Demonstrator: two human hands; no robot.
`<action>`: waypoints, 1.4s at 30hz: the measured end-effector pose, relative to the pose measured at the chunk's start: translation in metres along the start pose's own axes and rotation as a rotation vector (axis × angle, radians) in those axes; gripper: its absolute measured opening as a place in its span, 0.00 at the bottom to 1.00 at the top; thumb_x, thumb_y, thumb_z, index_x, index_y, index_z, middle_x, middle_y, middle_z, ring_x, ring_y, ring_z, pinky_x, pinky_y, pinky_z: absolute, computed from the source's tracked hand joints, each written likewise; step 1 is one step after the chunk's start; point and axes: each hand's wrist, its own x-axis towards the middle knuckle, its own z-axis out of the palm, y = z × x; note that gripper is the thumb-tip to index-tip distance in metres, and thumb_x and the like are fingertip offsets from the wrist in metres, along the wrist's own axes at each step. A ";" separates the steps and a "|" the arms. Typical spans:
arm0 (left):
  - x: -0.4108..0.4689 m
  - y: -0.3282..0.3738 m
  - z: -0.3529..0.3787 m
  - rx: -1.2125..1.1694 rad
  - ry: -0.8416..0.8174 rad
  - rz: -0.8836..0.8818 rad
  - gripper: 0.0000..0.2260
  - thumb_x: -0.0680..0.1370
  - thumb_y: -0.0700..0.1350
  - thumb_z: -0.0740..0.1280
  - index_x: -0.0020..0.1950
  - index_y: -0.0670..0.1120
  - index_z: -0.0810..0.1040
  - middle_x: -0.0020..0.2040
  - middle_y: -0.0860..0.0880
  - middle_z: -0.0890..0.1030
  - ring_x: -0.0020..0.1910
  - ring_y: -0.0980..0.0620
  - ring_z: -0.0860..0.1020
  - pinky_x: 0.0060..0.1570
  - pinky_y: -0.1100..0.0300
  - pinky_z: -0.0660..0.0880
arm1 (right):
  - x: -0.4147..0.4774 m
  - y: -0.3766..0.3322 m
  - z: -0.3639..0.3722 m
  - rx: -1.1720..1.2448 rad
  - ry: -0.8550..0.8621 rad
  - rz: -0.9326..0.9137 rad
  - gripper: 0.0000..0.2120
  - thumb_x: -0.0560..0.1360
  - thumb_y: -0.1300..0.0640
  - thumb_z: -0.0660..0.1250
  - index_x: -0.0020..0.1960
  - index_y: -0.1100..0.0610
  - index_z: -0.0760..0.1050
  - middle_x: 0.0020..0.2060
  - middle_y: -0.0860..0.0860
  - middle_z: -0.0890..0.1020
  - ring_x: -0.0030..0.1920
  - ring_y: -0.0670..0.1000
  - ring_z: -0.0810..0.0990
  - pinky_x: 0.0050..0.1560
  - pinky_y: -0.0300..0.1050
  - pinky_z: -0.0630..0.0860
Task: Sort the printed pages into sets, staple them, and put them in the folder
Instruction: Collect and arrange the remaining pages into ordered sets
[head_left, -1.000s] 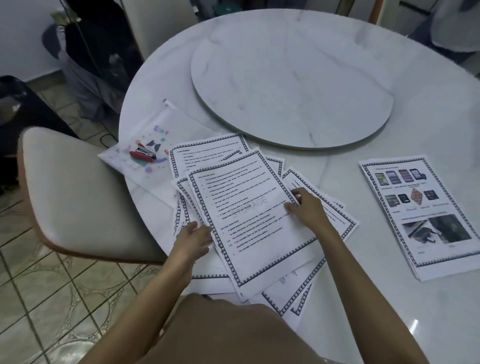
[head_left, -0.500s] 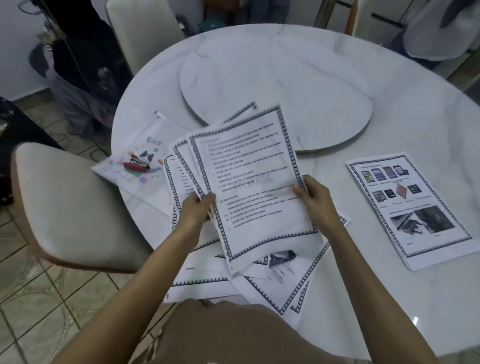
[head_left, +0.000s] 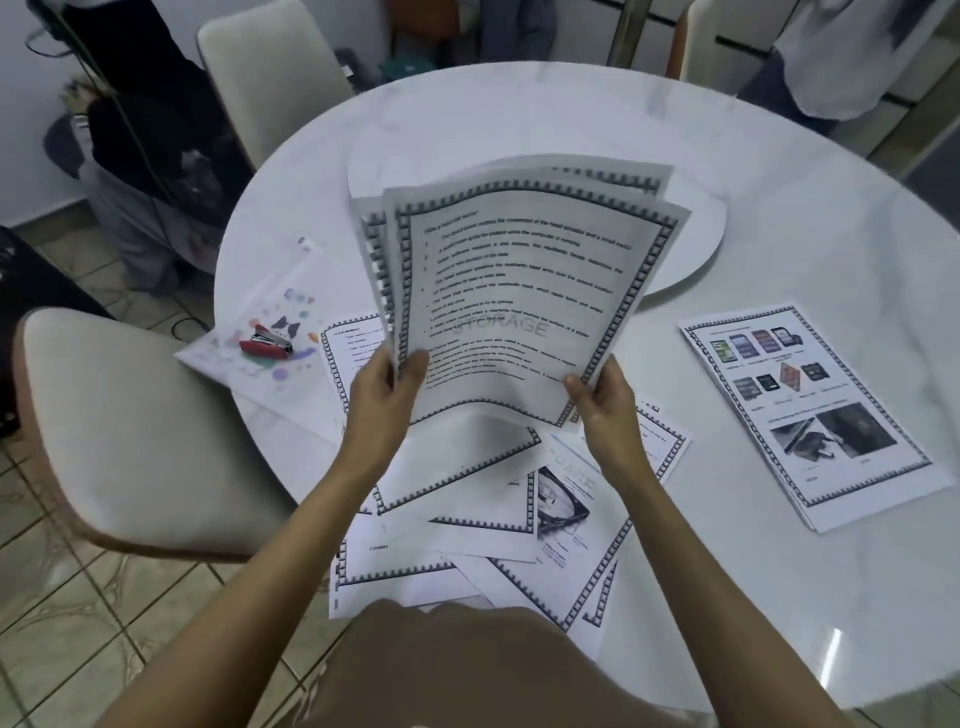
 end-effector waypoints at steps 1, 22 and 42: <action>-0.003 -0.008 0.001 0.015 -0.018 -0.030 0.05 0.79 0.46 0.60 0.52 0.55 0.73 0.45 0.58 0.79 0.44 0.60 0.76 0.49 0.65 0.72 | -0.002 0.006 0.001 -0.021 -0.002 0.030 0.09 0.78 0.60 0.61 0.55 0.49 0.70 0.51 0.43 0.78 0.50 0.33 0.77 0.55 0.33 0.74; -0.019 -0.058 -0.072 0.332 0.231 -0.206 0.13 0.81 0.42 0.54 0.61 0.40 0.72 0.54 0.47 0.76 0.51 0.49 0.73 0.49 0.59 0.67 | 0.022 0.051 0.029 -0.739 -0.103 0.236 0.15 0.77 0.57 0.62 0.60 0.64 0.74 0.58 0.60 0.73 0.58 0.57 0.72 0.59 0.43 0.68; -0.031 -0.075 -0.106 0.175 0.357 -0.395 0.13 0.81 0.41 0.55 0.62 0.39 0.71 0.58 0.41 0.77 0.56 0.45 0.75 0.57 0.52 0.71 | 0.023 0.054 0.044 -0.778 -0.112 0.276 0.07 0.72 0.64 0.65 0.50 0.63 0.74 0.52 0.59 0.73 0.53 0.59 0.74 0.55 0.49 0.72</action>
